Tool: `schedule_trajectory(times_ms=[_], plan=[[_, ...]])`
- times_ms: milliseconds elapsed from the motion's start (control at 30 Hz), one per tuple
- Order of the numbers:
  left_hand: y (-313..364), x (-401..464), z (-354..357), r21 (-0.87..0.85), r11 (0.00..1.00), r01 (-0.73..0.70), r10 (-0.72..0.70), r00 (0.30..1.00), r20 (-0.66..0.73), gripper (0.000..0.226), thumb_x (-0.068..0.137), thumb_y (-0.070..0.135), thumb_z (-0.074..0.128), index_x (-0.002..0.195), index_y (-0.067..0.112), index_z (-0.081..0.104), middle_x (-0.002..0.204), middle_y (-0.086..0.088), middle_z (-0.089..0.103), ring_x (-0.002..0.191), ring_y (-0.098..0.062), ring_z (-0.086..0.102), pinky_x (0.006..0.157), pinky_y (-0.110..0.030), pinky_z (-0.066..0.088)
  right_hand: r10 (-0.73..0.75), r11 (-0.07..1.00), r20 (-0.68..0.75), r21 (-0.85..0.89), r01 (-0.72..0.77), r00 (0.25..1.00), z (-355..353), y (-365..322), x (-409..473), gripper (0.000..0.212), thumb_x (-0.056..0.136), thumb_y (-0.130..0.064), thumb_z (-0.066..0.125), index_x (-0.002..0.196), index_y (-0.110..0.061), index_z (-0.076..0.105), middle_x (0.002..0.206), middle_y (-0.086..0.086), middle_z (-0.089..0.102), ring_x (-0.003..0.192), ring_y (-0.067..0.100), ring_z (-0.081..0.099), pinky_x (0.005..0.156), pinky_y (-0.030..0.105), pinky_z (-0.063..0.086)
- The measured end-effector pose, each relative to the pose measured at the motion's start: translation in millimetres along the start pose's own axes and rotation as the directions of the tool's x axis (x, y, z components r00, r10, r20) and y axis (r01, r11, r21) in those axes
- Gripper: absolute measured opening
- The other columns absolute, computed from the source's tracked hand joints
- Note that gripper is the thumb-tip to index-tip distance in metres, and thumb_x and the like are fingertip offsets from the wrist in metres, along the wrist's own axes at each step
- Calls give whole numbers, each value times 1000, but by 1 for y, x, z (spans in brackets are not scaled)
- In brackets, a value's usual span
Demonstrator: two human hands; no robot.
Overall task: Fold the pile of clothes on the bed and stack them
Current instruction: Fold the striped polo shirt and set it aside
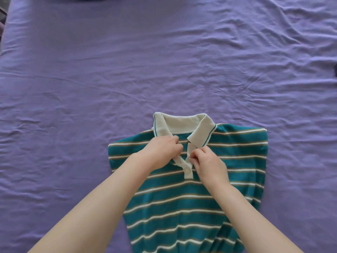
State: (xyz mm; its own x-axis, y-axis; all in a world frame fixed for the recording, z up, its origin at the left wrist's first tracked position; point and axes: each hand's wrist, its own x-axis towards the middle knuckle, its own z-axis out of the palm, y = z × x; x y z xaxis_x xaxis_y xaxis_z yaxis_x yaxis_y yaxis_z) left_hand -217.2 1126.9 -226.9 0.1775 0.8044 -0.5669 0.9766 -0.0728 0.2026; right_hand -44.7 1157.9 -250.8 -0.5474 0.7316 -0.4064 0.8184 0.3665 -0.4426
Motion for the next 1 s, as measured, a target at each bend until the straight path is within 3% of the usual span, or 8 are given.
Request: schedule_trajectory(times_ms=[100,267,367,567,700,800,933,1000], plan=[[-4,0,-7,-204,976,78,-102,989,-107,15,98,21,46,109,23,55,109,6,54,91,-22,58,69,-38,48,43,997,32,67,-45,999,-3,1,2,14,96,-34,52,100,-24,62,100,-6,55,83,15,53,64,32,49],[8,-1,-6,-350,936,32,-34,999,-2,24,87,22,57,111,23,61,103,5,53,96,-17,55,80,-34,47,95,981,60,162,-104,994,-7,1,5,13,95,-31,55,100,-26,65,99,-7,60,86,14,55,70,33,52],[10,1,-4,-327,945,30,-35,999,-11,18,90,28,61,107,23,65,103,3,49,93,-21,56,77,-35,46,132,964,92,219,-150,987,-10,0,7,14,94,-29,55,101,-26,67,96,-7,66,86,15,59,75,37,55],[13,9,0,-156,987,45,-49,999,-17,20,97,25,49,112,18,59,107,-1,53,94,-24,56,65,-32,40,172,944,112,265,-196,979,-12,-2,11,15,94,-28,58,103,-24,68,98,-6,68,88,14,61,78,35,55],[14,3,6,-249,968,15,-49,990,-131,16,95,24,52,106,20,63,103,1,53,89,-20,54,66,-34,44,195,914,128,335,-227,972,-11,-4,12,14,92,-27,60,102,-22,68,99,-5,67,90,12,61,79,31,54],[18,0,12,-269,963,-4,-53,978,-203,17,96,24,52,107,22,64,103,5,58,91,-18,56,68,-38,48,205,885,144,395,-246,968,-11,-5,15,13,91,-27,62,101,-21,67,96,-7,65,88,10,59,74,24,50],[21,4,17,-264,964,33,-104,960,-260,18,98,26,48,108,19,61,101,4,61,91,-18,57,61,-30,37,200,838,190,475,-268,961,-11,-3,18,11,92,-25,61,99,-20,68,91,-9,63,84,7,57,63,14,42],[21,4,18,-243,969,37,-106,955,-276,24,100,29,45,113,20,62,104,4,62,92,-18,58,62,-31,41,205,811,212,509,-287,956,-11,-2,20,8,92,-24,61,94,-22,68,88,-10,63,84,6,57,62,13,42]])
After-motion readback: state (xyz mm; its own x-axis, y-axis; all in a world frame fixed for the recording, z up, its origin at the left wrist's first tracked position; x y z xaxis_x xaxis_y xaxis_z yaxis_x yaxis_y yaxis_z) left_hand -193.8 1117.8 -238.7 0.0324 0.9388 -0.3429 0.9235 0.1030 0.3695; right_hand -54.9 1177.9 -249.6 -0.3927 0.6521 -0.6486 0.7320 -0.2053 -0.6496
